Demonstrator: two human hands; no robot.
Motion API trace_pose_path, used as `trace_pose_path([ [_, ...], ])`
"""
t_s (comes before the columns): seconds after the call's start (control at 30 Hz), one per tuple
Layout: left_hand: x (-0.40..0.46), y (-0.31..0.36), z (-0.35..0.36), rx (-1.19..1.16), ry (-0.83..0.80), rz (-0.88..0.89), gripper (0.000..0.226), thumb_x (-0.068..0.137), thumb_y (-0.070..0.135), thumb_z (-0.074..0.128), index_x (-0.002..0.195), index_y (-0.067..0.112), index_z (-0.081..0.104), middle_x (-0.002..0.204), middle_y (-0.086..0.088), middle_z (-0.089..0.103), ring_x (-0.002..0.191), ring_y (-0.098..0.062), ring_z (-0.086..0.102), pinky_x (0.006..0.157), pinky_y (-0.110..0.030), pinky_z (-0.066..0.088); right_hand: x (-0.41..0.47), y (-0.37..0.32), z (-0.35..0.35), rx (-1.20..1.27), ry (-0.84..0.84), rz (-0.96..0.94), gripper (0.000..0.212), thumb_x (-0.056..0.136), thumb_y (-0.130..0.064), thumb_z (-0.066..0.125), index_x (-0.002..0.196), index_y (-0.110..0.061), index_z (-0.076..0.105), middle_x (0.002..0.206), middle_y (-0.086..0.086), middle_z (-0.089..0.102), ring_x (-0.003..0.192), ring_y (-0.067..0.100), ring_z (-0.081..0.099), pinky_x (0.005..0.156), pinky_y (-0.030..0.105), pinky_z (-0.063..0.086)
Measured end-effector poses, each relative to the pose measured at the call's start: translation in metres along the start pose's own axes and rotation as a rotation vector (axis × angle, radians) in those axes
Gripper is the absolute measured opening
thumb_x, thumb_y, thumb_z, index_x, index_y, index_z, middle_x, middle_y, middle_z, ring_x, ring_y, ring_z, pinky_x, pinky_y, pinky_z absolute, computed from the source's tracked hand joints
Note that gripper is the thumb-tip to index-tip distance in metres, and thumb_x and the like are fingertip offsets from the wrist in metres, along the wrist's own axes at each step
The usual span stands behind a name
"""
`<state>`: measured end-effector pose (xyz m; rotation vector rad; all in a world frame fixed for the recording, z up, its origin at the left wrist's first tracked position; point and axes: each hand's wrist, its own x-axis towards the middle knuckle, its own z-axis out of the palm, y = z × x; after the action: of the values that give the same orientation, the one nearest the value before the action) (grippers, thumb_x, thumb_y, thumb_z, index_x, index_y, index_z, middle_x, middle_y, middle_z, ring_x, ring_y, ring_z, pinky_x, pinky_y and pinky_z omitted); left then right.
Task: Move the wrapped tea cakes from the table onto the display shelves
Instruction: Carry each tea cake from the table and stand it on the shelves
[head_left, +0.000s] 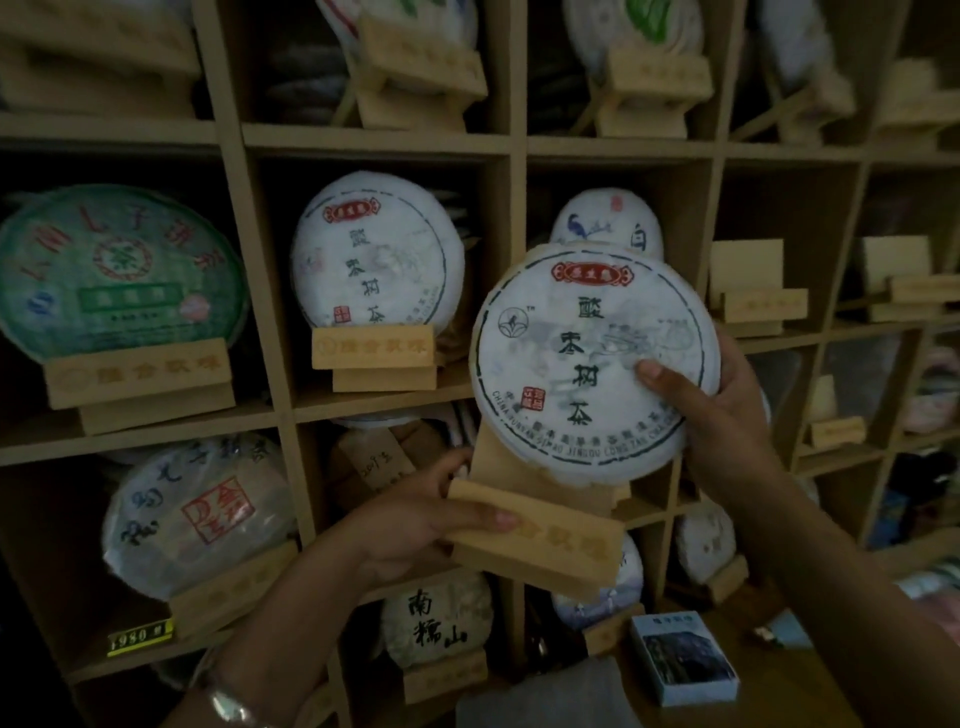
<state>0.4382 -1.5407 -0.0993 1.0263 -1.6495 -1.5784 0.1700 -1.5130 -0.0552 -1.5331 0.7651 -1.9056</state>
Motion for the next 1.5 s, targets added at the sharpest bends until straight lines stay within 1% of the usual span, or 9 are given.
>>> trace_pose_path([
  [0.13,-0.004,0.012,0.021,-0.055,-0.048,0.062,0.076,0.046,0.028,0.091,0.114,0.043,0.061,0.104,0.007,0.076,0.095,-0.01,0.072,0.072,-0.028,0.059,-0.004,-0.024,-0.001,-0.049,0.011,-0.046,0.077,0.074,-0.026,0.073,0.144,-0.016,0.042,0.133,0.006,0.063,0.119,0.025,0.064,0.093,0.052,0.055],
  [0.3,-0.01,0.015,0.034,-0.098,-0.046,0.126,0.068,0.06,0.01,0.091,0.118,0.031,0.061,0.103,0.003,0.077,0.092,-0.014,0.074,0.067,-0.027,0.059,-0.015,-0.038,0.001,-0.095,0.024,-0.103,0.071,0.076,-0.022,0.071,0.141,-0.018,0.044,0.13,0.002,0.065,0.115,0.019,0.066,0.087,0.041,0.06],
  [0.63,-0.032,0.011,0.046,-0.183,0.029,0.115,0.075,0.047,0.024,0.095,0.115,0.033,0.063,0.106,0.005,0.076,0.093,-0.015,0.074,0.07,-0.033,0.06,-0.041,-0.039,0.01,-0.093,-0.036,-0.122,0.057,0.08,-0.01,0.068,0.131,-0.027,0.048,0.127,-0.001,0.064,0.111,0.013,0.067,0.079,0.027,0.06],
  [0.8,-0.042,0.008,0.056,-0.195,0.072,0.073,0.069,0.049,0.024,0.09,0.113,0.032,0.063,0.104,0.008,0.076,0.1,-0.016,0.07,0.081,-0.04,0.056,-0.045,-0.037,0.011,-0.198,0.019,-0.157,0.045,0.08,-0.024,0.068,0.121,-0.034,0.053,0.121,-0.008,0.065,0.105,0.006,0.067,0.075,0.021,0.058],
  [0.93,-0.05,0.005,0.062,-0.203,0.072,0.067,0.079,0.045,0.025,0.097,0.116,0.029,0.063,0.098,0.01,0.077,0.098,-0.016,0.069,0.073,-0.037,0.056,-0.044,-0.037,0.005,-0.218,0.02,-0.097,0.035,0.078,-0.036,0.066,0.111,-0.039,0.056,0.11,-0.012,0.069,0.098,0.005,0.069,0.071,0.021,0.059],
  [1.03,-0.054,0.003,0.067,-0.216,0.085,0.093,0.082,0.039,0.028,0.088,0.116,0.028,0.061,0.094,0.013,0.077,0.084,-0.009,0.074,0.061,-0.029,0.057,-0.045,-0.033,0.007,-0.301,0.045,-0.084,0.04,0.078,-0.043,0.066,0.115,-0.03,0.059,0.115,-0.006,0.068,0.099,0.008,0.069,0.074,0.026,0.061],
  [1.27,-0.057,-0.005,0.064,-0.198,0.181,0.143,0.088,0.035,0.025,0.091,0.118,0.025,0.061,0.106,0.004,0.076,0.094,-0.014,0.072,0.066,-0.025,0.059,-0.041,-0.029,0.018,-0.343,0.097,0.061,0.027,0.074,-0.059,0.065,0.084,-0.033,0.069,0.076,-0.029,0.073,0.073,-0.007,0.07,0.054,0.006,0.05],
  [1.4,-0.054,-0.014,0.053,-0.196,0.211,0.145,0.084,0.039,0.023,0.09,0.118,0.023,0.062,0.105,0.002,0.076,0.095,-0.016,0.073,0.071,-0.028,0.06,-0.033,-0.02,0.023,-0.271,0.024,0.211,0.032,0.071,-0.057,0.069,0.085,-0.029,0.072,0.081,-0.017,0.077,0.073,0.001,0.073,0.053,0.011,0.053],
  [1.5,-0.054,-0.022,0.044,-0.215,0.238,0.123,0.081,0.038,0.023,0.09,0.115,0.026,0.063,0.099,0.007,0.077,0.091,-0.013,0.073,0.07,-0.029,0.06,-0.033,-0.004,0.035,-0.231,0.04,0.211,0.02,0.083,-0.045,0.07,0.096,-0.03,0.073,0.093,-0.013,0.078,0.084,0.004,0.074,0.066,0.019,0.058],
])
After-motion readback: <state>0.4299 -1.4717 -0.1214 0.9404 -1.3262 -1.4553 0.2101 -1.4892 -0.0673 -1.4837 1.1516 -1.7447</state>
